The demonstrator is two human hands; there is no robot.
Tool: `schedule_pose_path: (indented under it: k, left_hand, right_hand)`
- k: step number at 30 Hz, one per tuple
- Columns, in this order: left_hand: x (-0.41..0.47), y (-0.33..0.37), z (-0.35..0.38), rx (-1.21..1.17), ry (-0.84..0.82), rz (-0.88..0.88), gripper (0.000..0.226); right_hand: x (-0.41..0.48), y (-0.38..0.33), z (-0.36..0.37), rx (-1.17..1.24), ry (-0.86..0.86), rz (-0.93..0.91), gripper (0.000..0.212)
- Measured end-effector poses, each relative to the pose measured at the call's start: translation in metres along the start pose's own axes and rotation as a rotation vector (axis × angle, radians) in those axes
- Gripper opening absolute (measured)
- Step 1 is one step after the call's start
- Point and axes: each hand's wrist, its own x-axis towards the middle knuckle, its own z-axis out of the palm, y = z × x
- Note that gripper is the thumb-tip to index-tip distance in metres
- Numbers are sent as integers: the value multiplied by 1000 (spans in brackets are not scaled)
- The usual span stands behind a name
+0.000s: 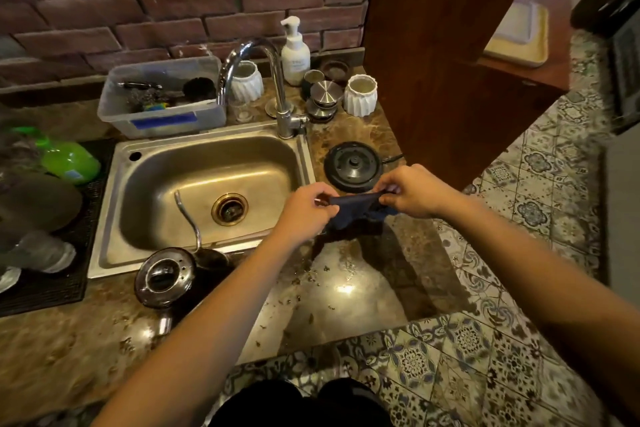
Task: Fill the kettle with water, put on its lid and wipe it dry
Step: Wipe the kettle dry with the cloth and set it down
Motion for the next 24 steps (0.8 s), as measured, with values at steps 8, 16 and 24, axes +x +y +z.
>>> schedule_pose_path:
  k: [8,16,24]
  left_hand:
    - [-31,-41,61,249,-138,-9,23]
    - [-65,-74,96,396,-274,-9,18]
    - [-84,-90,98,555,-379,56,31]
  right_hand:
    - [-33,39,82,18,-149,17,25]
    - [-72,50,148,128,-199,77,27]
    - [-89,37,171,107,-111,107,29]
